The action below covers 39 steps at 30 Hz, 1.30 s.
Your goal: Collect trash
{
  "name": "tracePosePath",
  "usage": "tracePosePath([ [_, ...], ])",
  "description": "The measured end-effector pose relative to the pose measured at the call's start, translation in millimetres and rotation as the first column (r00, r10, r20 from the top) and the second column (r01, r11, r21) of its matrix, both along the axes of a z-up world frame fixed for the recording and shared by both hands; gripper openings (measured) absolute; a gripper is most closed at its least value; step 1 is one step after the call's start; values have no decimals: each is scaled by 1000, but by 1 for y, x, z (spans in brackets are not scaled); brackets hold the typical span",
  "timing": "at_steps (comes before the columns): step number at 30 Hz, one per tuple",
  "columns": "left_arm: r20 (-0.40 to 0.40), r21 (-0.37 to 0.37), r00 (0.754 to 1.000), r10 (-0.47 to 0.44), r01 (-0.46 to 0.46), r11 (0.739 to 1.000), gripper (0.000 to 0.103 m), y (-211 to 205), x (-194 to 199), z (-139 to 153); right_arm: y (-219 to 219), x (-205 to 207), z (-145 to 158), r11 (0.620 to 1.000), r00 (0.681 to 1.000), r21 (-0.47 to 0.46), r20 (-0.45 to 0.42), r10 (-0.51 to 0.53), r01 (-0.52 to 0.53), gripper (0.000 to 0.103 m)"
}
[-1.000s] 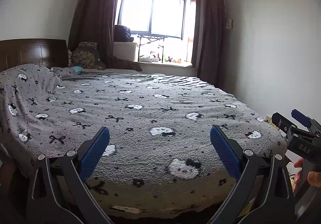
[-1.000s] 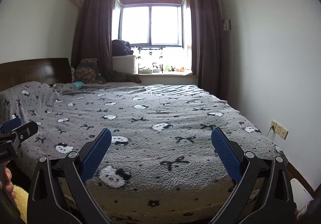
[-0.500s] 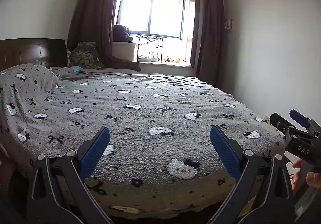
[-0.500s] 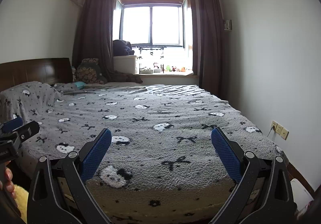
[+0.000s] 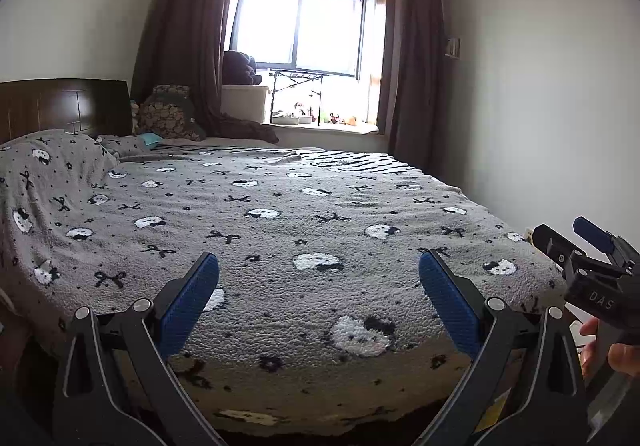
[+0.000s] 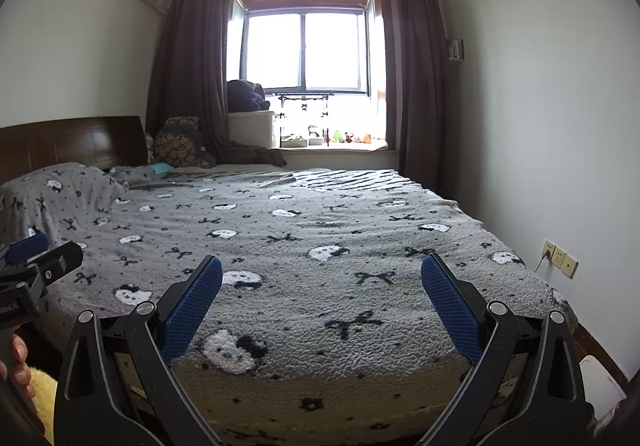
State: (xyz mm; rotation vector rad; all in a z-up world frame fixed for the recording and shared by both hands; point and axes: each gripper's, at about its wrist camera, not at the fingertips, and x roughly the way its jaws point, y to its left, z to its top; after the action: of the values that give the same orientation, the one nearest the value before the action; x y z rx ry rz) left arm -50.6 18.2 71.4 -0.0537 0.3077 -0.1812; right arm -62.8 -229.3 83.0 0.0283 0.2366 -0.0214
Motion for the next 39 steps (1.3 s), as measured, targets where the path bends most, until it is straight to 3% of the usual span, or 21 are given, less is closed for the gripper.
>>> tracePosePath([
  [24, 35, 31, 999, 13, -14, 999, 95, 1, -5, 5, 3, 0, -2, 1000, 1000, 4, -10, 7, -7, 100],
  [32, 17, -29, 999, 34, -34, 999, 95, 12, -2, 3, 4, 0, -4, 1000, 1000, 5, -18, 9, -9, 100],
  [39, 18, -15, 999, 35, -34, 999, 95, 12, -3, 3, 5, 1, -5, 1000, 1000, 6, -23, 19, -18, 100],
])
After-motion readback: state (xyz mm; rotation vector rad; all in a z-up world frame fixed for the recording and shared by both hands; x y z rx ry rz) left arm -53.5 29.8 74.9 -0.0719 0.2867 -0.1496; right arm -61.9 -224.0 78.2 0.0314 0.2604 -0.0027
